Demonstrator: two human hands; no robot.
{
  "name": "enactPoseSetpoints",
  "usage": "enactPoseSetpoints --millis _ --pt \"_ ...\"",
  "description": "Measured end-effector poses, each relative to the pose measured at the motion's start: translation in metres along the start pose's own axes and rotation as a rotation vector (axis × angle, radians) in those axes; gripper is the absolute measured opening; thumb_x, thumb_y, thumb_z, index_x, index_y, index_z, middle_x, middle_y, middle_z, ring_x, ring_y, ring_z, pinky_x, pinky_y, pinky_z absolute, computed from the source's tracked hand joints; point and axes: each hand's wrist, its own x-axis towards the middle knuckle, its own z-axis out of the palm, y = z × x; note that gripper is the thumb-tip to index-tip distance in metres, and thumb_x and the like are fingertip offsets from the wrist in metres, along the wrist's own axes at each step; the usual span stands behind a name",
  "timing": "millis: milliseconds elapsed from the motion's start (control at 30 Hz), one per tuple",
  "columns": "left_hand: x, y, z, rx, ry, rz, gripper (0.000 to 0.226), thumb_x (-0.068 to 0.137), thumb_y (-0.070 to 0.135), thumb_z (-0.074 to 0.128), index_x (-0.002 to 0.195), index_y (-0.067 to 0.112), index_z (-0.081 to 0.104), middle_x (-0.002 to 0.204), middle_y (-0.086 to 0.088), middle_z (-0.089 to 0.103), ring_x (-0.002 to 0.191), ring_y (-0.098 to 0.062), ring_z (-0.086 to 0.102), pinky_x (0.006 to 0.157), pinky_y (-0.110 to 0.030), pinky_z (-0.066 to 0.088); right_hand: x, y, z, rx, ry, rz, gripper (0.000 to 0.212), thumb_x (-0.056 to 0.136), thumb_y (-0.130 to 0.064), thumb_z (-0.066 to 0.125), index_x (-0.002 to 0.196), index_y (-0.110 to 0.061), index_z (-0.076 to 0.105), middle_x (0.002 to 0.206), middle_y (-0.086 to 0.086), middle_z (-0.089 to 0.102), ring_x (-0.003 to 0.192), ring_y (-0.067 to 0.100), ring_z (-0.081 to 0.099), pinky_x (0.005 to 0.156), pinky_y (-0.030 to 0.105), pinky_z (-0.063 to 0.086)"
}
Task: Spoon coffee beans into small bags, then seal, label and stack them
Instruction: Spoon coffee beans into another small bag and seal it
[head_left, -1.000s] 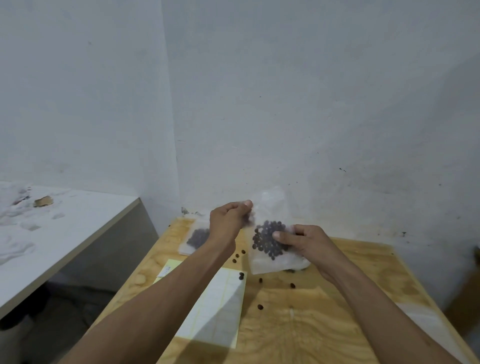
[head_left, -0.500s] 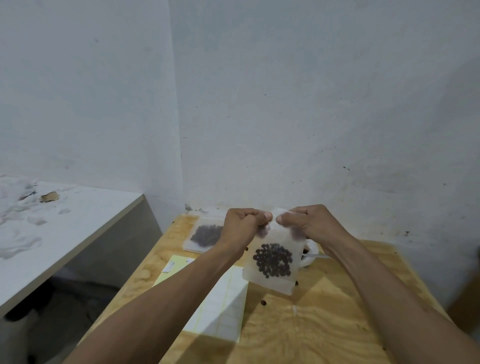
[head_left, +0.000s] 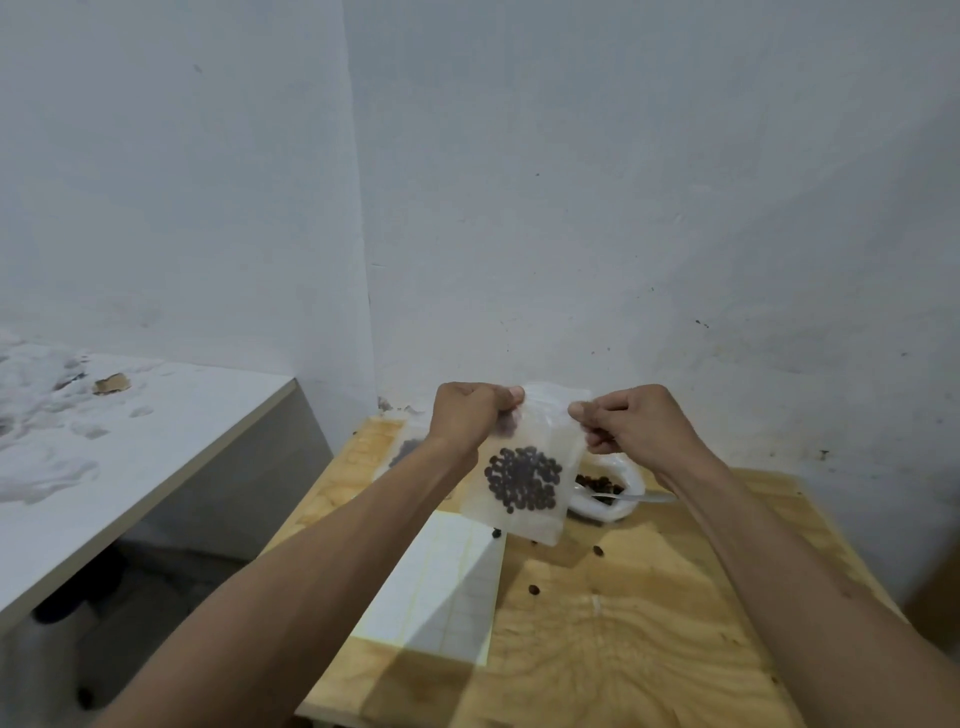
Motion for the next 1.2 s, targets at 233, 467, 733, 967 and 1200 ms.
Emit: enactPoseSetpoints --millis 233,467,733,967,1200 --pt "0.014 -0.003 -0.010 -0.098 0.018 -0.111 0.028 0.083 0.023 0.083 0.097 0.001 0.076 0.101 -0.017 0.076 0.093 -0.030 0.070 0.088 -0.042 0.059 -0.015 0.020 0.031 0.236 -0.337 0.256 0.027 0.082 -0.019 0.083 0.098 -0.002 0.070 0.106 0.016 0.077 0.101 0.029 0.074 0.091 0.039 0.059" --pt "0.007 -0.024 -0.045 0.113 -0.211 -0.213 0.030 0.076 -0.004 0.083 0.104 -0.008 0.072 0.097 -0.019 0.076 0.078 -0.024 0.074 0.070 -0.029 0.060 0.002 0.042 0.064 0.318 -0.128 0.325 0.034 0.080 -0.003 0.082 0.108 0.010 0.068 0.099 0.020 0.077 0.090 0.030 0.076 0.085 0.043 0.062" --pt "0.022 -0.034 -0.081 0.149 -0.023 -0.189 0.006 0.082 0.001 0.078 0.088 0.001 0.077 0.078 -0.012 0.071 0.064 -0.021 0.058 0.064 -0.032 0.045 0.023 0.040 0.113 0.144 -0.069 0.314 0.037 0.080 -0.029 0.085 0.069 -0.017 0.051 0.079 0.004 0.064 0.065 0.018 0.059 0.054 0.026 0.042" --pt "0.062 -0.045 -0.107 0.265 0.155 -0.078 0.012 0.084 0.002 0.077 0.084 -0.009 0.073 0.078 -0.011 0.070 0.078 -0.024 0.066 0.070 -0.025 0.052 0.045 0.033 0.156 -0.083 -0.020 0.190 0.034 0.088 -0.026 0.077 0.113 -0.004 0.069 0.109 0.008 0.069 0.098 0.027 0.066 0.092 0.044 0.055" --pt "0.080 -0.085 -0.112 0.737 0.225 -0.070 0.022 0.090 0.016 0.067 0.070 0.017 0.056 0.071 -0.003 0.054 0.071 -0.023 0.051 0.065 -0.029 0.038 0.040 0.066 0.203 -0.557 -0.089 0.135 0.041 0.094 -0.042 0.063 0.116 -0.008 0.063 0.115 0.011 0.066 0.105 0.030 0.063 0.084 0.038 0.053"
